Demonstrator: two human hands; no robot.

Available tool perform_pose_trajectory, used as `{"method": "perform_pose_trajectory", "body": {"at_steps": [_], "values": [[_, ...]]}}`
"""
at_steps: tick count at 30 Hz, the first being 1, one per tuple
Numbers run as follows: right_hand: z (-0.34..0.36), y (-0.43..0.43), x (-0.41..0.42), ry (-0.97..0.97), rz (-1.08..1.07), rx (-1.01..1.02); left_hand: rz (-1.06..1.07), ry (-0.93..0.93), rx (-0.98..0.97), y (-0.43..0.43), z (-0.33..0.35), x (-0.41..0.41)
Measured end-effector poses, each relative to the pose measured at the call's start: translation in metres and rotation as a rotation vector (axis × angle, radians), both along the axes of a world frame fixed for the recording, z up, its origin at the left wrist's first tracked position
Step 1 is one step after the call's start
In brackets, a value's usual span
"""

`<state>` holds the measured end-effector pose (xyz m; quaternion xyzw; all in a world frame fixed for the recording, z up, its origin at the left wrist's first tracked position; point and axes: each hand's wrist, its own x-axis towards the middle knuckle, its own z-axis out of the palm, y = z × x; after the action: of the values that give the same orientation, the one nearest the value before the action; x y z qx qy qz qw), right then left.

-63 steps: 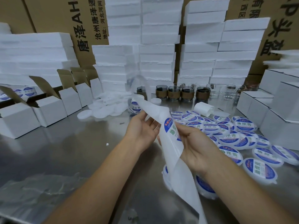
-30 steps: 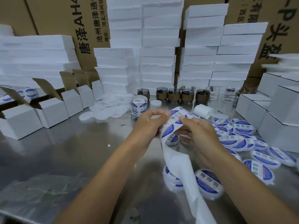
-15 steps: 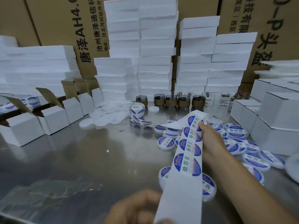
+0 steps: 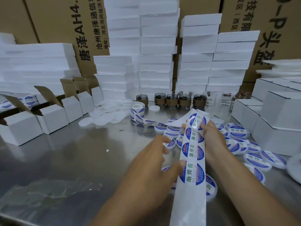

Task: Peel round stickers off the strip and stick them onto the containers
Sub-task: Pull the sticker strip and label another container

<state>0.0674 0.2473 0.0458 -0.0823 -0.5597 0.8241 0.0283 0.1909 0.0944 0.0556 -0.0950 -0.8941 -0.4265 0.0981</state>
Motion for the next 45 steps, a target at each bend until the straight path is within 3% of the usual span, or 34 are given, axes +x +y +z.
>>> {"method": "perform_pose_trajectory", "body": {"at_steps": [2,4,6,9,12,16,19,23,26,30,34,41,45], "values": [[0.001,-0.001,0.001,0.004,0.019,-0.011,-0.033,-0.201,0.083,0.012,0.004,-0.030],[0.001,-0.002,0.001,0.021,0.033,-0.045,-0.125,-0.430,0.304,0.017,0.006,-0.057],[0.003,-0.003,0.000,0.067,0.061,-0.086,-0.177,-0.468,0.385,0.016,0.004,-0.070],[0.001,-0.009,-0.001,0.103,0.049,-0.052,-0.081,-0.387,0.364,0.007,-0.001,-0.095],[-0.009,-0.015,0.003,0.235,-0.028,0.449,0.026,-0.331,0.456,-0.003,-0.002,-0.119],[-0.022,-0.021,0.013,0.609,-0.032,1.125,0.164,-0.187,0.251,-0.015,-0.014,-0.139],[-0.024,-0.021,0.015,0.706,0.027,1.423,0.156,-0.150,0.138,-0.023,-0.027,-0.144],[-0.021,-0.021,0.017,0.696,0.072,1.493,0.217,-0.079,0.133,-0.037,-0.031,-0.153],[-0.019,-0.021,0.019,0.666,0.079,1.490,0.398,0.041,0.134,-0.062,-0.025,-0.165],[-0.015,-0.020,0.020,0.661,0.007,1.509,0.618,0.179,0.115,-0.112,-0.025,-0.183],[-0.013,-0.017,0.022,0.738,-0.093,1.601,0.702,0.288,-0.012,-0.155,-0.032,-0.200],[-0.013,-0.016,0.019,0.805,-0.202,1.708,0.710,-0.045,-0.348,-0.181,-0.045,-0.214],[-0.015,-0.014,0.018,0.803,-0.207,1.705,0.706,-0.005,-0.405,-0.183,-0.046,-0.213]]}}
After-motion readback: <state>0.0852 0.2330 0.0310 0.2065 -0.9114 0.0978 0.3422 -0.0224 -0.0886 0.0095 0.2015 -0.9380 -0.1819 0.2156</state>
